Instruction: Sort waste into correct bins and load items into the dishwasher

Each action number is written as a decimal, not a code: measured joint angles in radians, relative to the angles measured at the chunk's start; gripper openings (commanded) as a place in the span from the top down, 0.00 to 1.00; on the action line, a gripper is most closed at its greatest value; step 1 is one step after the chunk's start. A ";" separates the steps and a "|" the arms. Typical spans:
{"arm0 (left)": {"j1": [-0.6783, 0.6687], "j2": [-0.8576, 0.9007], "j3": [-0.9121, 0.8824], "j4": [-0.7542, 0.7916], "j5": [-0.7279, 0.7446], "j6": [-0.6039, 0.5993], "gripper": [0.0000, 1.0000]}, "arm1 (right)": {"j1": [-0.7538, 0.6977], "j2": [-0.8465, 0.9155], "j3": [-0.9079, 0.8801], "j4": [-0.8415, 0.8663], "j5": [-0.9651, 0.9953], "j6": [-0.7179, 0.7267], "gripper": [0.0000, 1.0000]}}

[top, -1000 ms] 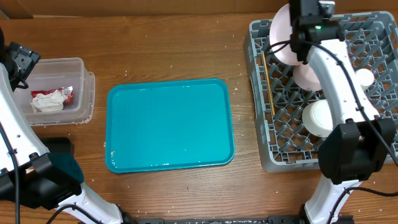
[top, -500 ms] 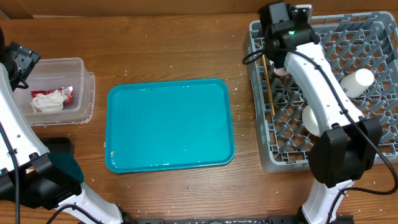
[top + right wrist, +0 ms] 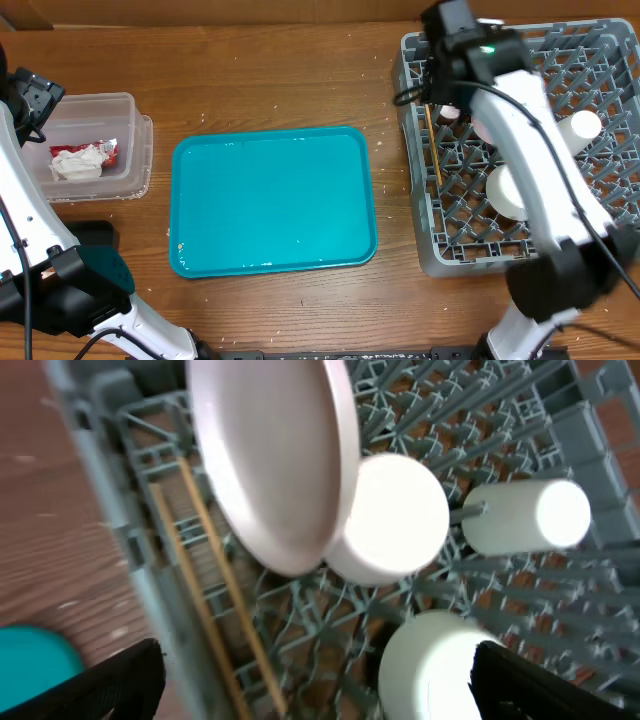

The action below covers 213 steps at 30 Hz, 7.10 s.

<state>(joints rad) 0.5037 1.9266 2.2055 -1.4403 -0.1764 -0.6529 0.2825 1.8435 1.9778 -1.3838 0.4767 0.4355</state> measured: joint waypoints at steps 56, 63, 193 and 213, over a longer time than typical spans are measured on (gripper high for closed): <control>0.000 0.000 0.000 0.000 0.000 0.000 0.00 | 0.002 -0.757 -0.913 0.510 -0.181 0.096 0.00; 0.000 0.000 0.000 0.000 0.001 0.000 0.00 | -0.021 -1.127 -1.257 0.895 -0.214 -0.013 0.00; -0.349 -0.623 -0.564 0.027 -0.008 0.137 0.00 | -0.275 -1.829 -1.959 1.294 -0.473 -0.279 0.00; -0.483 -1.074 -1.733 1.245 0.340 0.513 0.00 | -0.275 -1.829 -1.959 1.294 -0.473 -0.279 0.00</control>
<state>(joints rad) 0.0208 0.8524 0.4725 -0.1955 0.1638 -0.1402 0.0074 0.0147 0.0185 -0.0895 0.0040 0.1562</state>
